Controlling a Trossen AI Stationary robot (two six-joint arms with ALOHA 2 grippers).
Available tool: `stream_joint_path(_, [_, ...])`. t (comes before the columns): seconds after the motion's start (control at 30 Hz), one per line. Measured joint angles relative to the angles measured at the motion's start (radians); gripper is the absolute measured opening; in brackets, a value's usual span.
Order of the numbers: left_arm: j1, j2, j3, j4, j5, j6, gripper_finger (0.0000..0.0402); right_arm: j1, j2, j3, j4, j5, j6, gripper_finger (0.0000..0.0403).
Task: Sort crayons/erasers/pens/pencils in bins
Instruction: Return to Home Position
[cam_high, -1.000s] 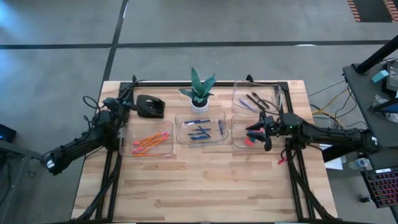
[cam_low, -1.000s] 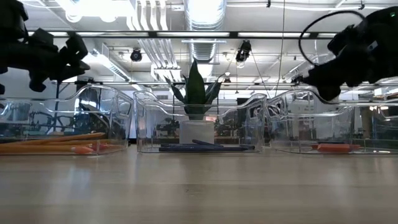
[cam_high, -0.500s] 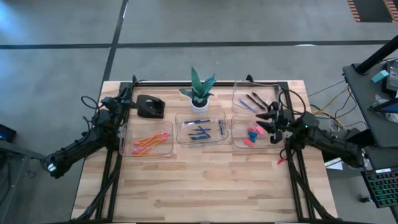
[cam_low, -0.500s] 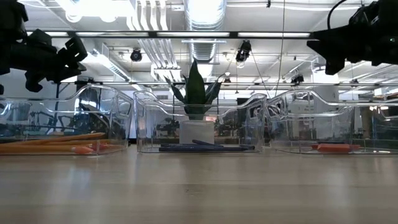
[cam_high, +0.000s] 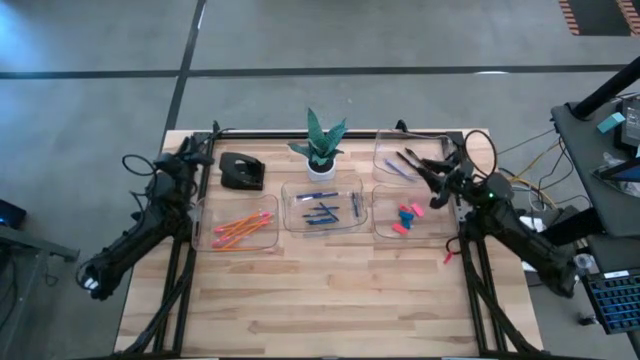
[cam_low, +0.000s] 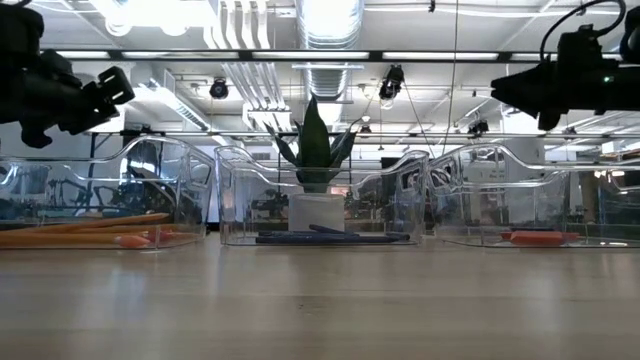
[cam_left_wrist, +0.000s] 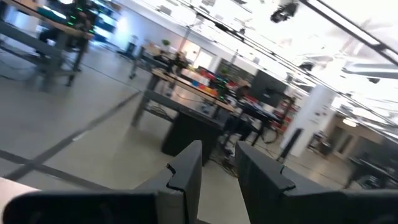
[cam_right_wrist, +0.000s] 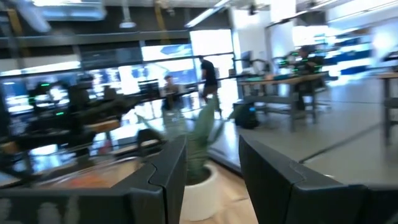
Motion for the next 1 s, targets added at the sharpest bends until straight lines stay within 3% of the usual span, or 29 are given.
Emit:
stream_joint_path(0.3, [0.076, 0.001, 0.000, 0.000, 0.000, 0.000, 0.0083, -0.148, 0.000, 0.000, 0.000, 0.000, 0.000, 0.0137])
stream_joint_path(1.0, [0.076, 0.026, 0.000, 0.001, 0.000, 0.000, 0.0083, -0.154, 0.043, 0.000, 0.001, 0.000, 0.000, 0.0137])
